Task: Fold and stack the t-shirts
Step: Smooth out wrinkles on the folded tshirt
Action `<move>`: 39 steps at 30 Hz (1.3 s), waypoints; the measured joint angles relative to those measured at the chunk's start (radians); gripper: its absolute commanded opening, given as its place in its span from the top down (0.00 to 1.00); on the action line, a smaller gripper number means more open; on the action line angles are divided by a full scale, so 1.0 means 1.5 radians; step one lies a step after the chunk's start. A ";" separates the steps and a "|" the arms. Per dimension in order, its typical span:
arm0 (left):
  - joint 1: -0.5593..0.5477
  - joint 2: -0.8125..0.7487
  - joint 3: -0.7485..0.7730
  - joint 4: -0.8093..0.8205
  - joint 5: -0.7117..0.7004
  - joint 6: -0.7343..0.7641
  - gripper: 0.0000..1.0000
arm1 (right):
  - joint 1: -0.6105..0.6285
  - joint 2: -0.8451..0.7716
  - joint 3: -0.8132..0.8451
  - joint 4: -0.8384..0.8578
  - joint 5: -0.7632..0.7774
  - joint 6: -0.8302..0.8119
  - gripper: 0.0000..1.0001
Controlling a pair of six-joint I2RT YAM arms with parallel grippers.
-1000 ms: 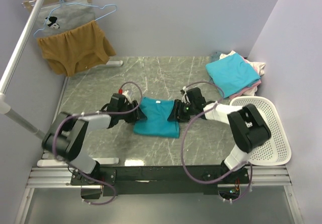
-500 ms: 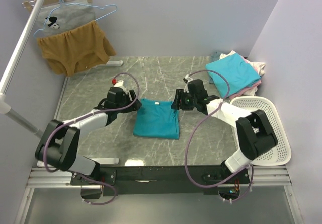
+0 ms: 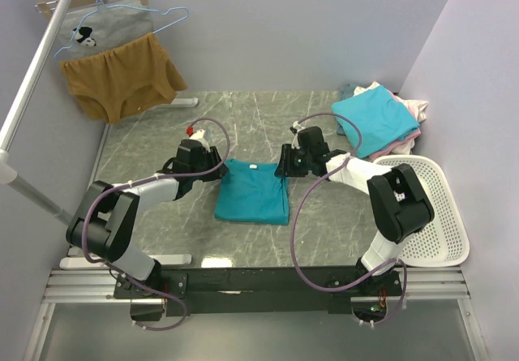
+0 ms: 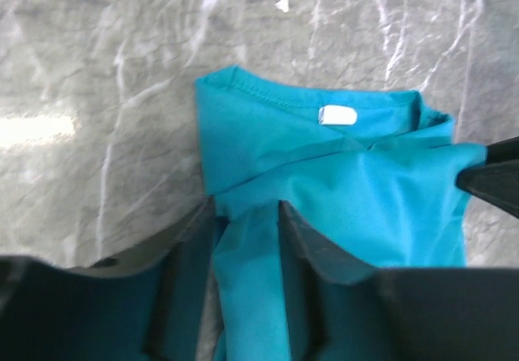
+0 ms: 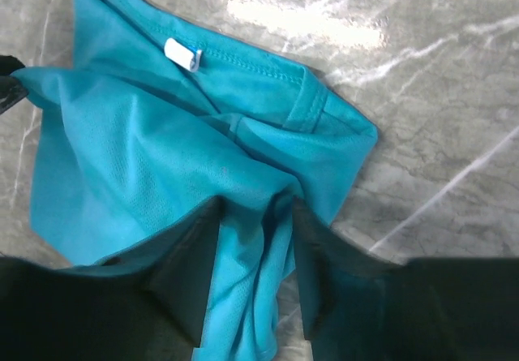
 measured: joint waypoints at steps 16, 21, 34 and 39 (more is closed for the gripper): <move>0.000 0.035 0.014 0.019 0.025 -0.001 0.60 | -0.009 0.007 -0.001 0.023 -0.053 0.003 0.65; 0.000 0.037 0.014 0.022 0.037 0.001 0.99 | -0.009 0.026 -0.001 0.038 -0.070 0.005 0.76; 0.000 0.043 0.021 0.024 0.098 -0.001 0.99 | -0.010 -0.067 -0.092 0.075 -0.062 0.010 0.82; 0.000 0.011 0.054 0.010 0.099 0.010 0.99 | -0.013 -0.125 -0.097 0.078 -0.037 0.009 0.82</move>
